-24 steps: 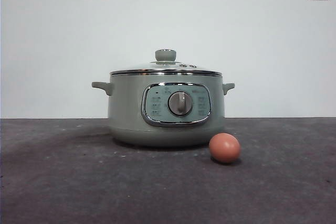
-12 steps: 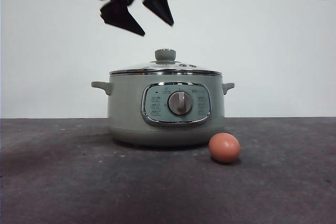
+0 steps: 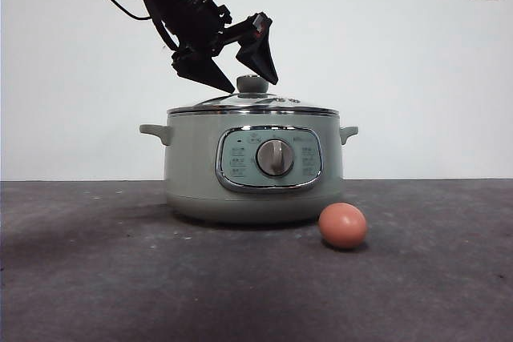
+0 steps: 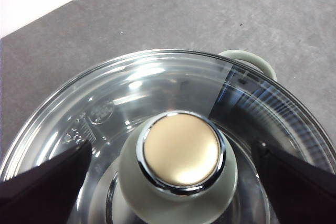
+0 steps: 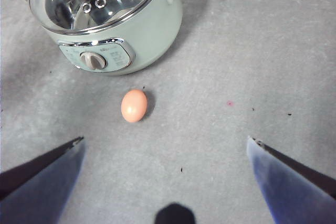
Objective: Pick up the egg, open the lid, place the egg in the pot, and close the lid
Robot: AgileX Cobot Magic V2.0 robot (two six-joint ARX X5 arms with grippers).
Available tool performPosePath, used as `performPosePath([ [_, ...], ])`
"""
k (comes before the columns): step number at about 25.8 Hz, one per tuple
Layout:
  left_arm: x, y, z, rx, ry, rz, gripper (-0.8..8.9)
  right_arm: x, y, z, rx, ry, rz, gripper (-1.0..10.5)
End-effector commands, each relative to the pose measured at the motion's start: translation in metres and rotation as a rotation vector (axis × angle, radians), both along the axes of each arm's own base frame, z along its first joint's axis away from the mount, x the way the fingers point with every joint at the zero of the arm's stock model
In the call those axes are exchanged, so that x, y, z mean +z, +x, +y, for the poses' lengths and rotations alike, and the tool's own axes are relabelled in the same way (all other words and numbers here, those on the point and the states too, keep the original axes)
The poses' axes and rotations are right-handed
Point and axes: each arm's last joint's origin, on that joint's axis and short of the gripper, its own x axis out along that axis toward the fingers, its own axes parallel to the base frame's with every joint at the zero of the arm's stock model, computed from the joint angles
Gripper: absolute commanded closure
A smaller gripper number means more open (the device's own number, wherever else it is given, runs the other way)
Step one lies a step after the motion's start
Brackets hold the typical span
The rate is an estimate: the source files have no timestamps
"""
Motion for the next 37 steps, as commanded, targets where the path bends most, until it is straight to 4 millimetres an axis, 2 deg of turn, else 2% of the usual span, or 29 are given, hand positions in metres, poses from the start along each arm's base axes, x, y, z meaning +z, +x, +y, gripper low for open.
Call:
performPosePath([
  [1, -0.006, 0.002, -0.004, -0.009, 0.011, -0.002, 2.90, 0.001, 0.001, 0.000, 0.005, 0.003, -0.002, 2.6],
  [3, -0.006, 0.002, -0.003, -0.009, 0.012, 0.003, 4.86, 0.001, 0.002, 0.000, 0.005, 0.003, -0.003, 2.6],
  [5, -0.007, 0.001, -0.003, -0.008, 0.015, 0.014, 5.99, 0.001, 0.001, 0.000, 0.005, 0.003, -0.002, 2.6],
  [12, -0.009, 0.000, -0.003, -0.014, 0.020, 0.034, 7.94, 0.001, 0.001, 0.000, 0.005, 0.003, -0.002, 2.6],
  [28, 0.000, 0.001, -0.002, -0.011, -0.003, -0.014, 8.21, -0.001, 0.006, 0.000, 0.005, 0.003, 0.022, 2.6],
  [32, 0.016, -0.005, 0.002, -0.009, -0.020, -0.054, 8.21, -0.002, 0.007, 0.000, 0.005, 0.003, 0.024, 2.6],
  [37, 0.049, -0.019, 0.012, -0.002, -0.056, -0.130, 8.21, -0.003, 0.011, 0.000, 0.006, 0.001, 0.038, 2.6],
])
